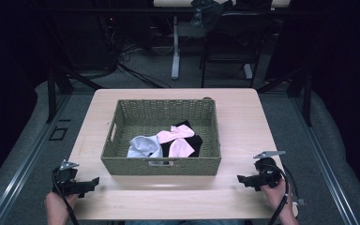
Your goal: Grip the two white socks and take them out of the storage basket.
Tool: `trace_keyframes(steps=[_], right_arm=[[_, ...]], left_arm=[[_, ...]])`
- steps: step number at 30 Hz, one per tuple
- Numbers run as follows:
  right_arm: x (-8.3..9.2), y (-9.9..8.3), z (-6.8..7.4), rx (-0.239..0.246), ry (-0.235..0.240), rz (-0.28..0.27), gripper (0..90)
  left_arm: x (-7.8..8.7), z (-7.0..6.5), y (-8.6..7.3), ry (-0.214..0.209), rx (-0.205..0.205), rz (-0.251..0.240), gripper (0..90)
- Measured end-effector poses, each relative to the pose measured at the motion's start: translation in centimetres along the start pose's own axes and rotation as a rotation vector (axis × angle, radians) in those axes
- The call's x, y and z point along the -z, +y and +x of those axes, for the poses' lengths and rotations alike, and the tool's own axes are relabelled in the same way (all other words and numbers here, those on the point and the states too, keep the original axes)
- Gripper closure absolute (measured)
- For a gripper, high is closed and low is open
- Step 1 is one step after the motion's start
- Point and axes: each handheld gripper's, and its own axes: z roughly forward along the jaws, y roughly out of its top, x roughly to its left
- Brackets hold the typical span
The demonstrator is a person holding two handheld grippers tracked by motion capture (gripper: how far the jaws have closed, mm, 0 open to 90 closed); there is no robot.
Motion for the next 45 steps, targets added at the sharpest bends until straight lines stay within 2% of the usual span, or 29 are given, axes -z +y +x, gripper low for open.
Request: trace_keyframes(steps=[10, 11, 21, 27, 37, 39, 45], right_arm=[[0.0, 0.0, 0.0, -0.001, 0.003, 0.001, 6.5], [0.0, 0.0, 0.1, -0.002, 0.001, -0.001, 6.5], [0.1, 0.0, 0.1, -0.004, 0.004, -0.003, 6.6], [0.0, 0.0, 0.0, -0.006, 0.004, -0.001, 6.7], [0.0, -0.1, -0.1, -0.02, 0.004, -0.008, 6.8], [0.0, -0.1, -0.2, -0.021, 0.006, -0.007, 6.9], [0.1, -0.1, -0.3, -0.024, 0.0, -0.005, 6.9]], left_arm=[[0.1, -0.1, 0.0, 0.011, 0.002, -0.01, 0.1], [0.1, 0.0, 0.0, -0.004, 0.003, -0.003, 0.1], [0.6, -0.1, 0.2, -0.01, 0.002, -0.007, 0.1], [1.2, -0.3, 0.9, -0.017, 0.0, -0.015, 0.1], [2.3, -0.7, 2.1, -0.053, -0.009, -0.016, 0.1], [2.6, -0.7, 2.6, -0.08, -0.013, -0.006, 0.1], [3.2, -0.8, 3.2, -0.098, -0.016, -0.019, 0.1]])
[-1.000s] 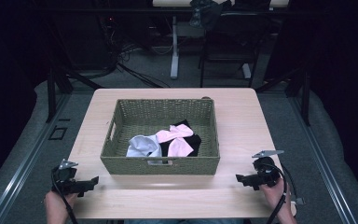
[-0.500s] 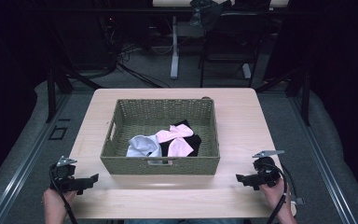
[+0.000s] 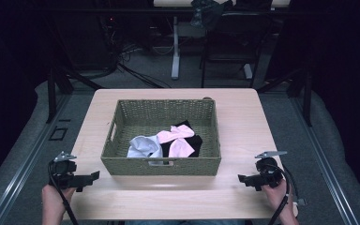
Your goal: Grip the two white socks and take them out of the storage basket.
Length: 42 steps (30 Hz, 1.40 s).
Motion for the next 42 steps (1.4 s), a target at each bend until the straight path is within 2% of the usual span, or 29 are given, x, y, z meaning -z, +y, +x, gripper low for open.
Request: trace_keyframes(steps=[7, 12, 13, 16, 17, 20, 21, 23, 25, 29, 37, 42], right_arm=[[0.0, 0.0, 0.0, -0.006, 0.003, 0.002, 6.9], [0.0, 0.0, 0.0, -0.008, 0.002, 0.0, 7.0], [0.0, 0.0, 0.0, -0.008, 0.003, 0.0, 7.0], [0.0, 0.0, 0.0, -0.008, 0.0, 0.001, 7.0], [0.0, 0.0, 0.0, -0.012, 0.005, -0.001, 7.0], [0.0, 0.0, 0.0, -0.013, 0.005, -0.001, 7.1], [0.0, 0.0, 0.0, -0.015, 0.006, -0.003, 7.1], [0.0, 0.0, 0.0, -0.015, 0.006, -0.004, 7.1], [0.0, 0.0, 0.0, -0.015, 0.006, -0.005, 7.1], [0.1, 0.0, -0.1, -0.017, 0.006, -0.008, 7.1], [0.0, 0.0, -0.1, -0.015, 0.01, -0.004, 7.1], [0.0, 0.0, -0.1, -0.016, 0.012, -0.004, 7.1]], left_arm=[[1.6, -0.5, 1.6, -0.034, -0.021, -0.031, 0.1], [2.2, -0.9, 2.9, -0.06, -0.043, -0.036, 0.1], [2.4, -1.2, 3.5, -0.061, -0.058, -0.031, 0.1], [2.6, -1.4, 4.2, -0.076, -0.068, -0.035, 0.1], [2.7, -1.8, 5.0, -0.082, -0.083, -0.033, 0.1], [2.7, -2.1, 5.7, -0.087, -0.098, -0.035, 0.1], [2.9, -2.5, 6.5, -0.098, -0.119, -0.032, 0.1], [2.9, -2.9, 7.2, -0.101, -0.136, -0.037, 0.1], [2.9, -3.1, 7.6, -0.109, -0.139, -0.035, 0.1], [2.5, -4.3, 9.6, -0.13, -0.182, -0.017, 0.1], [0.9, -5.8, 12.0, -0.154, -0.238, 0.031, 0.2], [-0.1, -6.9, 13.3, -0.153, -0.268, 0.06, 0.2]])
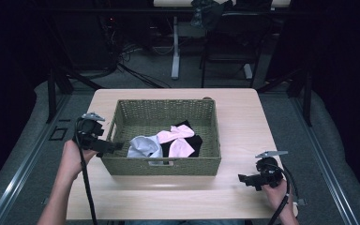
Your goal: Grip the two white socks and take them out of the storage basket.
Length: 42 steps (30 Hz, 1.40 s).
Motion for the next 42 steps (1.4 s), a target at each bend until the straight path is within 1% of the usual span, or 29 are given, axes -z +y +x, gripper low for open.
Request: trace_keyframes(steps=[1, 4, 5, 8, 9, 13, 14, 15, 16, 17, 18, 19, 21, 23, 24, 25, 26, 27, 28, 29, 30, 31, 33, 36, 37, 38, 40, 41, 42], right_arm=[[0.0, 0.0, 0.0, 0.0, 0.0, 0.001, 7.1], [0.0, 0.0, 0.0, 0.0, 0.0, 0.001, 7.1], [0.0, 0.0, -0.1, 0.0, -0.001, 0.001, 7.1], [0.0, 0.0, -0.1, -0.006, -0.003, -0.005, 7.2], [0.0, 0.0, -0.1, -0.008, 0.001, -0.007, 7.2], [0.0, 0.0, -0.1, -0.008, 0.001, -0.007, 7.2], [0.0, 0.0, -0.1, -0.008, 0.002, -0.008, 7.2], [0.0, 0.0, -0.1, -0.008, 0.002, -0.008, 7.2], [0.1, 0.0, -0.2, -0.007, 0.006, -0.009, 7.2], [0.1, 0.0, -0.2, -0.006, 0.005, -0.007, 7.2], [0.1, 0.0, -0.2, -0.006, 0.005, -0.007, 7.2], [0.1, 0.0, -0.3, -0.008, 0.005, -0.009, 7.2], [0.1, 0.0, -0.2, -0.009, 0.007, -0.011, 7.2], [0.1, 0.0, -0.2, -0.006, 0.006, -0.008, 7.2], [0.1, 0.0, -0.2, -0.006, 0.006, -0.007, 7.2], [0.1, 0.0, -0.2, -0.006, 0.005, -0.007, 7.2], [0.1, 0.0, -0.2, -0.006, 0.005, -0.007, 7.2], [0.1, 0.0, -0.2, -0.006, 0.005, -0.007, 7.3], [0.0, 0.0, -0.2, -0.006, 0.005, -0.007, 7.3], [0.0, 0.0, -0.2, -0.007, 0.005, -0.007, 7.3], [0.0, 0.0, -0.2, -0.007, 0.005, -0.007, 7.3], [0.0, 0.0, -0.2, -0.007, 0.002, -0.007, 7.3], [0.0, 0.0, -0.2, -0.008, 0.001, -0.008, 7.3], [0.0, 0.0, -0.2, -0.009, 0.003, -0.009, 7.3], [0.0, 0.0, -0.3, -0.007, 0.005, -0.008, 7.3], [0.0, 0.0, -0.3, -0.01, 0.003, -0.009, 7.3], [0.0, 0.0, -0.3, -0.011, 0.003, -0.009, 7.3], [0.0, 0.0, -0.3, -0.009, 0.006, -0.008, 7.4], [0.0, 0.0, -0.3, -0.01, 0.002, -0.01, 7.4]], left_arm=[[-0.6, -0.2, 0.7, -0.001, -0.009, 0.01, 0.2], [-1.5, -0.6, 1.6, -0.005, -0.028, 0.033, 0.2], [-1.8, -0.8, 2.0, -0.014, -0.04, 0.044, 0.2], [-2.3, -1.1, 2.5, -0.015, -0.054, 0.057, 0.2], [-3.0, -1.5, 3.1, -0.02, -0.068, 0.069, 0.2], [-4.2, -1.9, 4.0, -0.034, -0.091, 0.102, 3.2], [-4.6, -2.1, 4.1, -0.032, -0.096, 0.111, 5.4], [-4.6, -2.1, 4.1, -0.032, -0.096, 0.111, 7.5], [-5.3, -2.3, 4.4, -0.035, -0.106, 0.131, 9.6], [-5.7, -2.4, 4.5, -0.033, -0.11, 0.143, 11.5], [-5.7, -2.4, 4.5, -0.033, -0.11, 0.143, 14.7], [-6.5, -2.6, 4.7, -0.02, -0.114, 0.166, 16.3], [-7.1, -2.6, 4.9, -0.017, -0.119, 0.185, 19.8], [-7.7, -2.8, 4.9, -0.008, -0.127, 0.214, 25.1], [-7.9, -2.8, 4.9, -0.01, -0.127, 0.22, 27.4], [-8.3, -2.9, 4.9, -0.016, -0.131, 0.239, 32.1], [-8.3, -2.9, 4.9, -0.016, -0.131, 0.239, 34.5], [-8.8, -3.1, 4.9, 0.009, -0.128, 0.255, 37.4], [-9.0, -3.2, 5.0, 0.013, -0.135, 0.272, 42.0], [-9.2, -3.3, 5.0, 0.018, -0.14, 0.283, 43.7], [-9.2, -3.3, 5.0, 0.018, -0.14, 0.283, 47.3], [-9.6, -3.4, 5.0, 0.033, -0.139, 0.29, 51.2], [-9.8, -3.4, 5.0, 0.023, -0.116, 0.269, 58.4], [-9.9, -3.3, 5.1, 0.026, -0.111, 0.262, 67.9], [-9.9, -3.4, 5.1, 0.031, -0.113, 0.25, 72.5], [-9.9, -3.4, 5.1, 0.031, -0.113, 0.25, 78.3], [-9.8, -3.5, 5.2, 0.037, -0.107, 0.239, 83.6], [-9.7, -3.6, 5.3, 0.029, -0.109, 0.239, 83.6], [-9.6, -3.6, 5.3, 0.02, -0.105, 0.225, 85.8]])
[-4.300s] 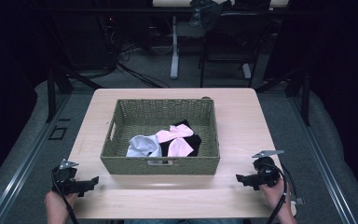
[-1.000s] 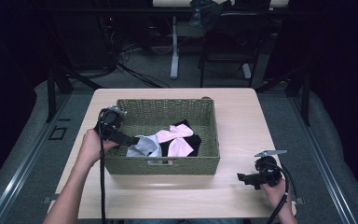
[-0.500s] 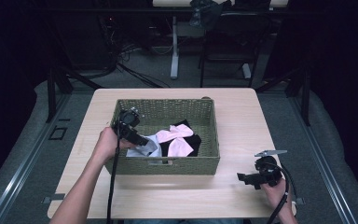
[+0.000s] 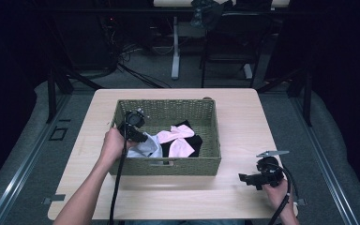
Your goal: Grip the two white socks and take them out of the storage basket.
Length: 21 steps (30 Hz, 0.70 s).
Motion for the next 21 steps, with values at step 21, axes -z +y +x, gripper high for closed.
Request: trace_keyframes(steps=[21], right_arm=[[0.1, 0.1, -0.1, 0.0, 0.007, -0.002, 7.5]], left_arm=[[5.8, 0.3, 1.3, -0.062, 0.029, -0.166, 86.5]])
